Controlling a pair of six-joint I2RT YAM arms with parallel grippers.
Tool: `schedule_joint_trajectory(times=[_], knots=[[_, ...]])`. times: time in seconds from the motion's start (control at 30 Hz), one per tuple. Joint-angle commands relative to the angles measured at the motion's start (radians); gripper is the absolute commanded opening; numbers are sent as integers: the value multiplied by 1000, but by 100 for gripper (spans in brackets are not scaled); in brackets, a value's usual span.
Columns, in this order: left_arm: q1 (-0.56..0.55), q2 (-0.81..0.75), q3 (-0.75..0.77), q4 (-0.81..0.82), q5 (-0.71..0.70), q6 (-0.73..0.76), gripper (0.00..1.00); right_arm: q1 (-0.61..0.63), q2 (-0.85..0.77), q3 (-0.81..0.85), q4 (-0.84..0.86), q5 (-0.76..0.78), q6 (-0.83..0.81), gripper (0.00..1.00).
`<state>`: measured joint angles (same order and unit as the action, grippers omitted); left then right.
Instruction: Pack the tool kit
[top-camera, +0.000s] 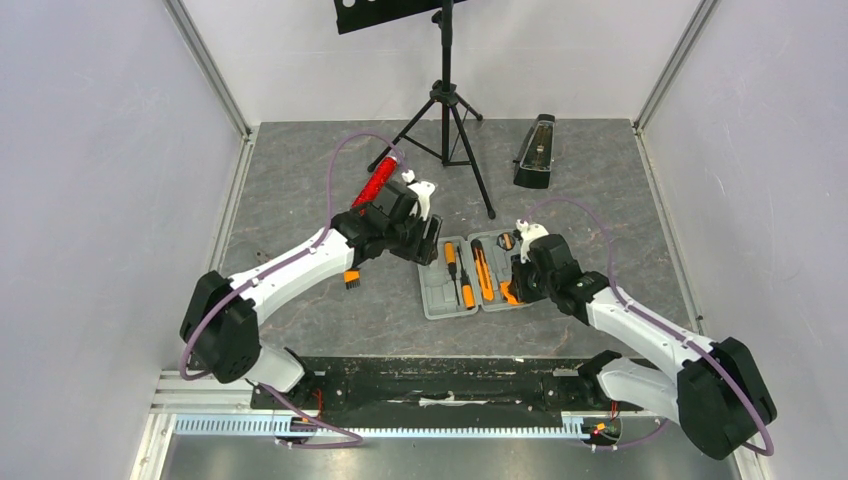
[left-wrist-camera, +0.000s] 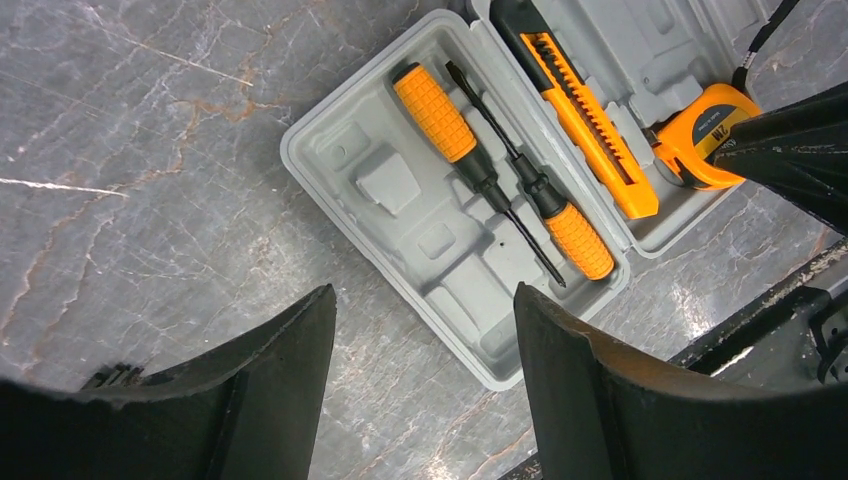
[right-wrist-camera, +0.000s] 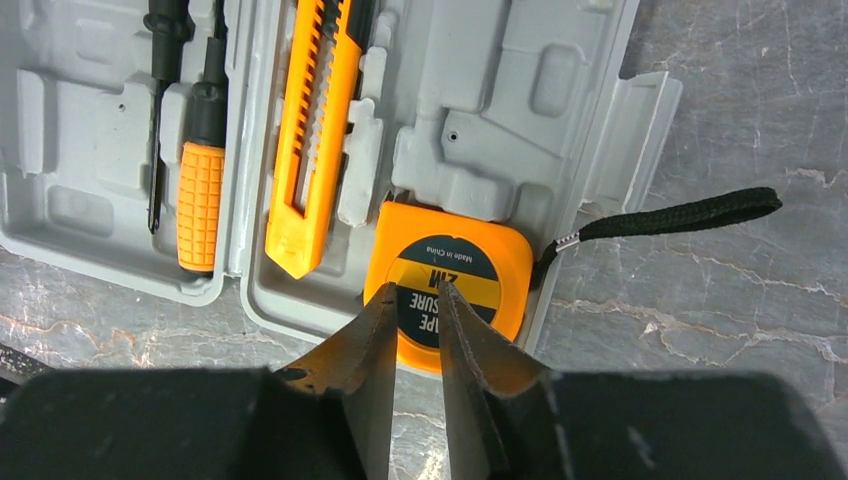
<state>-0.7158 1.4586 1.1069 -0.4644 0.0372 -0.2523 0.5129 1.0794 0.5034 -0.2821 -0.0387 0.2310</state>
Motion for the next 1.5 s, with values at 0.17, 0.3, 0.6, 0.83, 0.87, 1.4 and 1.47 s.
schedule_joint_trajectory(times=[0.17, 0.3, 0.6, 0.83, 0.87, 1.4, 1.47], knots=[[-13, 39, 38, 47, 41, -71, 72, -3, 48, -32, -72, -26, -21, 21], [-16, 66, 39, 49, 58, -70, 72, -2, 11, 62, -72, -53, -31, 27], [-49, 166, 54, 33, 71, -58, 56, -3, 42, 217, -242, -71, -63, 27], [-76, 213, 65, 6, 53, -38, 45, -2, 88, 246, -298, -97, -69, 16], [-79, 218, 65, 4, 53, -38, 44, -2, 97, 252, -308, -98, -71, 15], [-80, 226, 42, -21, -32, -21, 39, -4, 178, 215, -310, -48, -87, 8], [-80, 225, 41, -20, -33, -21, 39, -5, 187, 196, -301, -41, -88, 7]])
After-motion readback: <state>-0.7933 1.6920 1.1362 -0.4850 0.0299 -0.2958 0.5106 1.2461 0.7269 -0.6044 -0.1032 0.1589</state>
